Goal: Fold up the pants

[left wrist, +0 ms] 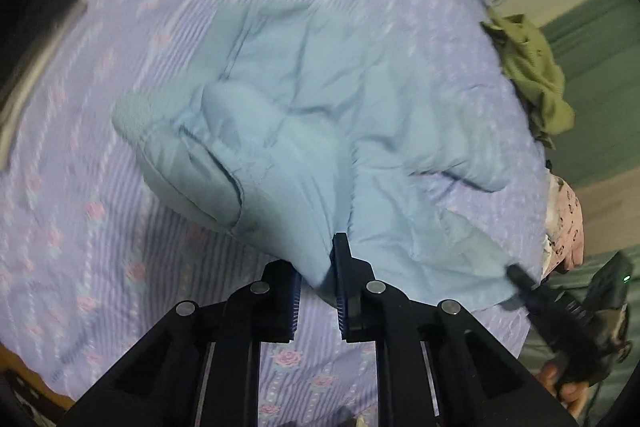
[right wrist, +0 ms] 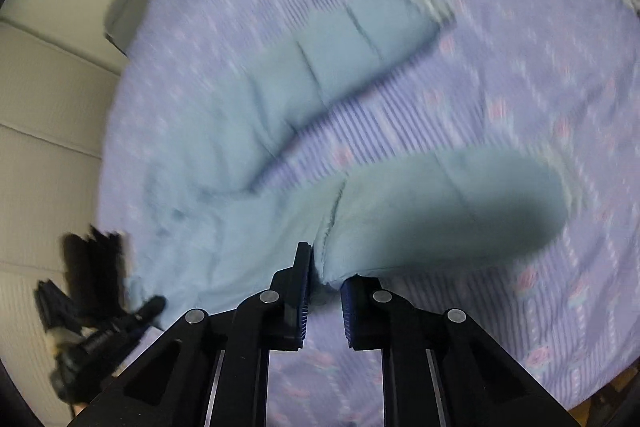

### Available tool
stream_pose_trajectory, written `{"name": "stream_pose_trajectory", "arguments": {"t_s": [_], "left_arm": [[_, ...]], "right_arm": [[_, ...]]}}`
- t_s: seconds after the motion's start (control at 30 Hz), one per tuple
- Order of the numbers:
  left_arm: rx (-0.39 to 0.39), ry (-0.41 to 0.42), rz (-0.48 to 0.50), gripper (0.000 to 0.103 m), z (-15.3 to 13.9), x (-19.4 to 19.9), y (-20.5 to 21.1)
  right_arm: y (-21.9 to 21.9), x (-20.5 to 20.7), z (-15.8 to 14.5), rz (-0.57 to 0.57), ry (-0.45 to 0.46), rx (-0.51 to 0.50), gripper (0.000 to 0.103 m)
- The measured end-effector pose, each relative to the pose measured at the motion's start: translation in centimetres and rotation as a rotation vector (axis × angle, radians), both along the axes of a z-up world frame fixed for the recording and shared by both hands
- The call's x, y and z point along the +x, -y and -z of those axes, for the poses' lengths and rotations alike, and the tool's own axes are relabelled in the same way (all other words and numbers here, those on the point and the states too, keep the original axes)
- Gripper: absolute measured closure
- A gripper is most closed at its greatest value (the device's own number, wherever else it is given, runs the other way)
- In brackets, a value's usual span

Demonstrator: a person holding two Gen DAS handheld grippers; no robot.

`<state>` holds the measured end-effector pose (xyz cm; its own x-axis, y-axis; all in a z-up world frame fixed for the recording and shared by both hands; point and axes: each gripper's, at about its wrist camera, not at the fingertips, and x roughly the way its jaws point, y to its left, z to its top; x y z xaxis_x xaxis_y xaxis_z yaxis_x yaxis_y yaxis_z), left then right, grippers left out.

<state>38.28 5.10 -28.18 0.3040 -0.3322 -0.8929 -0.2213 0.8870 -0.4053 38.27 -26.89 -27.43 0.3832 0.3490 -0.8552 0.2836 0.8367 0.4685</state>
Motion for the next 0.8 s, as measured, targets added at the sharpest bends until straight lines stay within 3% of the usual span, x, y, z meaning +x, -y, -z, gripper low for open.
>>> {"name": "stream_pose_trajectory", "arguments": {"t_s": [0.13, 0.27, 0.53, 0.7, 0.8], "left_arm": [[0.002, 0.064, 0.001, 0.087, -2.9, 2.2, -0.1], [0.003, 0.089, 0.001, 0.087, -4.0, 6.6, -0.2], [0.088, 0.03, 0.041, 0.087, -1.0, 17.5, 1.2], [0.103, -0.054, 0.004, 0.084, 1.3, 21.0, 1.2], [0.155, -0.091, 0.037, 0.083, 1.8, 22.3, 1.9]], "right_arm": [[0.8, 1.6, -4.9, -0.003, 0.113, -0.024, 0.089], [0.7, 5.5, -6.2, -0.022, 0.141, -0.049, 0.089], [1.3, 15.0, -1.9, -0.024, 0.033, -0.052, 0.089], [0.6, 20.0, 0.4, -0.055, -0.013, -0.124, 0.089], [0.0, 21.2, 1.2, -0.073, -0.028, -0.139, 0.083]]}}
